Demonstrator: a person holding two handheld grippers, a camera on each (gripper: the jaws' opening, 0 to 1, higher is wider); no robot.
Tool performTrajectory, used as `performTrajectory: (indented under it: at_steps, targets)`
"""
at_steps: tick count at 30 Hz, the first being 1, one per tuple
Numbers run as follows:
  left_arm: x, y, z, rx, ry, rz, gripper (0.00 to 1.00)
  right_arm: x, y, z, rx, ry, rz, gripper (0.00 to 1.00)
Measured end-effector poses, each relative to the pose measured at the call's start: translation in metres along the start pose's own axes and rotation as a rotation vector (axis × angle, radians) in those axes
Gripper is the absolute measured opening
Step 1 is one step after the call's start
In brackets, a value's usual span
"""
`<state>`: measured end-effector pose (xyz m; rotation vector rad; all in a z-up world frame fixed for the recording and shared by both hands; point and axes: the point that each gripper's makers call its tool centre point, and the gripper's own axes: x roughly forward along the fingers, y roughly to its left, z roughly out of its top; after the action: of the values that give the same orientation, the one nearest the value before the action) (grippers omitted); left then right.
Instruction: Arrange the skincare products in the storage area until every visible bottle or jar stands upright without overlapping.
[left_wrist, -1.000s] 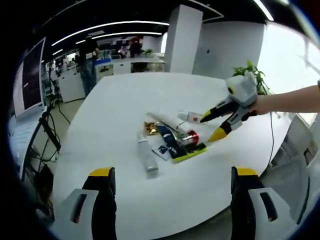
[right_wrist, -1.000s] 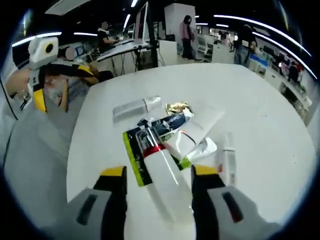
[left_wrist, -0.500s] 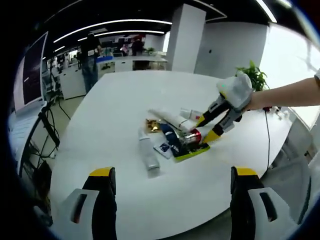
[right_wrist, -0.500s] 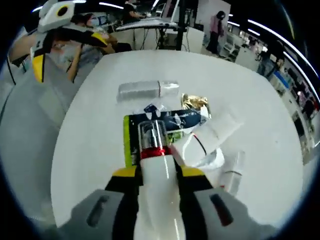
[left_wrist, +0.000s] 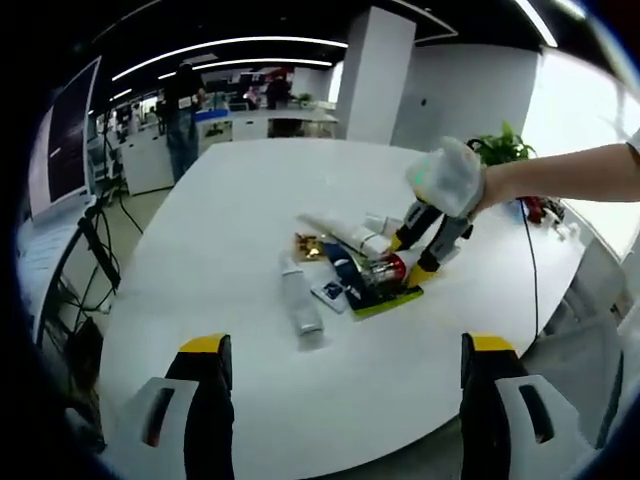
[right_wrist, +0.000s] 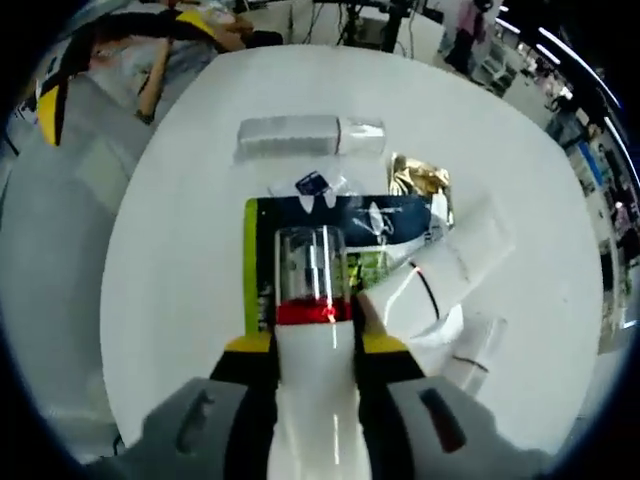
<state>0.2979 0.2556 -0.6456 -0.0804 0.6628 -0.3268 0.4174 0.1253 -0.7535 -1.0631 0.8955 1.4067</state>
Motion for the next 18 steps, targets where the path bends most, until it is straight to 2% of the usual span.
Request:
performTrajectory:
  at_steps: [12,18]
  targets:
    - [-0.0011,-0.0016,0.0056,0.026,0.014,-0.003,0.93,0.0008,0.0007,-0.0021,0.003,0.084,0.007,0.30]
    - [-0.0021,-0.0028,0.0075,0.031,0.014,0.002,0.93,-0.0007,-0.0001,-0.0042,0.002,0.060,0.011,0.29]
